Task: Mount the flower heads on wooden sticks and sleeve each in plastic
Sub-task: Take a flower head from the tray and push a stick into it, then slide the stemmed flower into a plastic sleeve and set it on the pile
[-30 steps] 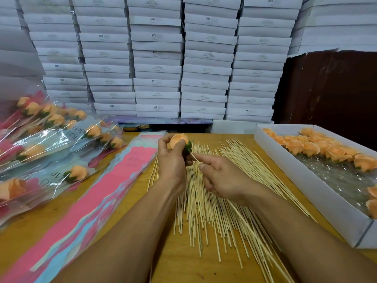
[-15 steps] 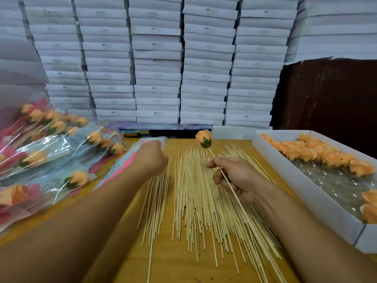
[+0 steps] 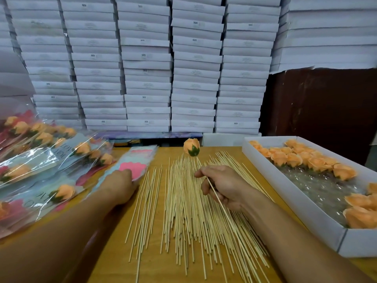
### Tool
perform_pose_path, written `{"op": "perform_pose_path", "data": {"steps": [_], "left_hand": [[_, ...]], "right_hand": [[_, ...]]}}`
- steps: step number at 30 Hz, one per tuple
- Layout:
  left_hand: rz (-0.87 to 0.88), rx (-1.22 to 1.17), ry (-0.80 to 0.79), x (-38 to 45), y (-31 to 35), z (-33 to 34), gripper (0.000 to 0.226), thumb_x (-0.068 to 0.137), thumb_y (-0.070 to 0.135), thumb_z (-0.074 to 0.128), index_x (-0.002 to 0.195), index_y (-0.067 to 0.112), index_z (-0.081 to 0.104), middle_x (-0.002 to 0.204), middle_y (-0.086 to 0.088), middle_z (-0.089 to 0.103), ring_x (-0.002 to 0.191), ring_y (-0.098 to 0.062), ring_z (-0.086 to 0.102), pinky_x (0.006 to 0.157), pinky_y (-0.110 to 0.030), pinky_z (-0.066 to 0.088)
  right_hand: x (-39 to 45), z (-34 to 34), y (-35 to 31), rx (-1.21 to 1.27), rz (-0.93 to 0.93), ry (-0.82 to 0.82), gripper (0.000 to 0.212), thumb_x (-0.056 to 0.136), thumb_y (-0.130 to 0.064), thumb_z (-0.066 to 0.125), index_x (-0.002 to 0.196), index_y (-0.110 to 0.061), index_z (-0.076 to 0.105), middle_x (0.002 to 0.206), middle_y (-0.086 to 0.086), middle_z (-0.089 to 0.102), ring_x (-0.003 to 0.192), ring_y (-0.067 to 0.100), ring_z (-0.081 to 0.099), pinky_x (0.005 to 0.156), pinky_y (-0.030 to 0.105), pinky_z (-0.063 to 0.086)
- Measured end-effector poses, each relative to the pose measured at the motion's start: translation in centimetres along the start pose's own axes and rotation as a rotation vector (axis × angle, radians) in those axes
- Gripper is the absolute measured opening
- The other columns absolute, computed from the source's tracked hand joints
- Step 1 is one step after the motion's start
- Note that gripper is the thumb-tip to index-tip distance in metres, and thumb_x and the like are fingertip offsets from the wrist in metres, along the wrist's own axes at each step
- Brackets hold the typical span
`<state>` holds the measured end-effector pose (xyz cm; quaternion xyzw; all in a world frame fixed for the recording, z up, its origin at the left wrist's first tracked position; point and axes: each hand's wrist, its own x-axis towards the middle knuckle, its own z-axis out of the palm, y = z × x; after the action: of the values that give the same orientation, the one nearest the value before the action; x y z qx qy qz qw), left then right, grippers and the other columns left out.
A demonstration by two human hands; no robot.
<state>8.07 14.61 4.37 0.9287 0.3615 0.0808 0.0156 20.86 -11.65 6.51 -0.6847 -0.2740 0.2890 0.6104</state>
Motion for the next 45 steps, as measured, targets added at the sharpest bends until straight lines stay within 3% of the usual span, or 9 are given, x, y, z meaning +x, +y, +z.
{"op": "perform_pose_path", "data": {"steps": [6, 11, 17, 22, 28, 34, 39, 43, 45], "left_hand": [[-0.023, -0.101, -0.003, 1.2, -0.7, -1.1, 0.026, 0.102, 0.027, 0.051, 0.101, 0.004, 0.064, 0.092, -0.011, 0.066, 0.082, -0.024, 0.063, 0.063, -0.030, 0.047], [-0.115, -0.207, 0.065, 1.4, -0.9, -2.3, 0.031, 0.091, 0.021, 0.065, 0.107, -0.006, 0.067, 0.108, -0.023, 0.067, 0.098, -0.034, 0.064, 0.079, -0.037, 0.050], [-0.102, -0.368, 0.058, 2.0, -2.0, -2.2, 0.017, 0.088, 0.019, 0.075, 0.084, 0.003, 0.076, 0.069, -0.009, 0.069, 0.058, -0.020, 0.062, 0.051, -0.027, 0.050], [-0.079, -0.326, 0.125, 2.0, -2.0, -2.7, 0.037, 0.092, 0.021, 0.072, 0.059, 0.004, 0.068, 0.049, -0.003, 0.059, 0.047, -0.018, 0.056, 0.048, -0.027, 0.046], [0.162, -0.095, 0.230, -0.2, 2.1, -4.3, 0.034, 0.098, 0.026, 0.058, 0.070, 0.008, 0.064, 0.064, -0.008, 0.061, 0.058, -0.021, 0.057, 0.056, -0.030, 0.045], [0.325, -0.001, 0.271, -5.3, 8.8, -5.0, 0.020, 0.097, 0.024, 0.049, 0.082, 0.011, 0.053, 0.092, -0.014, 0.063, 0.071, -0.026, 0.052, 0.063, -0.034, 0.043], [0.469, 0.220, 0.225, -8.9, 13.4, -3.8, 0.021, 0.099, 0.019, 0.050, 0.115, 0.013, 0.063, 0.068, -0.001, 0.039, 0.066, -0.025, 0.050, 0.058, -0.036, 0.044], [0.536, 0.305, 0.210, -11.2, 15.4, -3.3, 0.031, 0.099, 0.011, 0.050, 0.128, 0.012, 0.058, 0.102, -0.008, 0.064, 0.085, -0.026, 0.067, 0.059, -0.033, 0.042], [0.562, 0.229, 0.212, -11.8, 15.9, -3.2, 0.021, 0.098, 0.010, 0.049, 0.116, 0.011, 0.062, 0.089, -0.004, 0.061, 0.077, -0.025, 0.064, 0.057, -0.032, 0.040]], "right_hand": [[0.2, 0.0, 0.1, -0.021, 0.007, 0.003, 0.027, 0.106, -0.024, 0.046, 0.103, -0.009, 0.068, 0.059, 0.005, 0.063, 0.035, 0.010, 0.033, 0.033, 0.020, 0.021], [0.4, -0.1, 0.2, -0.012, 0.005, -0.001, 0.028, 0.107, -0.024, 0.045, 0.103, -0.008, 0.067, 0.058, 0.005, 0.063, 0.033, 0.009, 0.034, 0.032, 0.018, 0.021], [0.5, -0.1, 0.3, -0.020, 0.006, -0.015, 0.029, 0.107, -0.025, 0.045, 0.103, -0.007, 0.067, 0.058, 0.006, 0.063, 0.034, 0.010, 0.038, 0.033, 0.020, 0.024], [0.4, 0.1, 0.2, 0.029, 0.090, -0.024, 0.025, 0.107, -0.020, 0.044, 0.107, -0.004, 0.063, 0.056, 0.008, 0.062, 0.042, 0.015, 0.053, 0.037, 0.023, 0.039], [0.9, 0.2, 0.6, 0.076, 0.157, 0.013, 0.021, 0.108, -0.020, 0.037, 0.114, -0.012, 0.055, 0.062, 0.008, 0.066, 0.039, 0.010, 0.041, 0.033, 0.019, 0.026], [0.7, 0.0, 0.0, 0.123, 0.097, 0.009, 0.036, 0.098, -0.039, 0.063, 0.121, -0.014, 0.051, 0.084, 0.015, 0.077, 0.035, 0.006, 0.034, 0.031, 0.017, 0.022], [0.1, 0.5, -0.4, 0.134, 0.035, 0.024, 0.062, 0.072, -0.052, 0.081, 0.109, -0.009, 0.056, 0.071, 0.005, 0.074, 0.034, 0.005, 0.032, 0.030, 0.016, 0.021], [0.5, 0.2, 0.2, 0.105, 0.047, 0.120, 0.032, 0.084, -0.021, 0.081, 0.095, -0.012, 0.052, 0.049, -0.004, 0.053, 0.034, 0.007, 0.032, 0.031, 0.016, 0.021], [0.8, 0.2, 0.6, 0.069, 0.063, 0.163, 0.023, 0.086, -0.001, 0.069, 0.093, -0.013, 0.051, 0.053, -0.001, 0.050, 0.037, 0.010, 0.033, 0.035, 0.017, 0.023]]}}
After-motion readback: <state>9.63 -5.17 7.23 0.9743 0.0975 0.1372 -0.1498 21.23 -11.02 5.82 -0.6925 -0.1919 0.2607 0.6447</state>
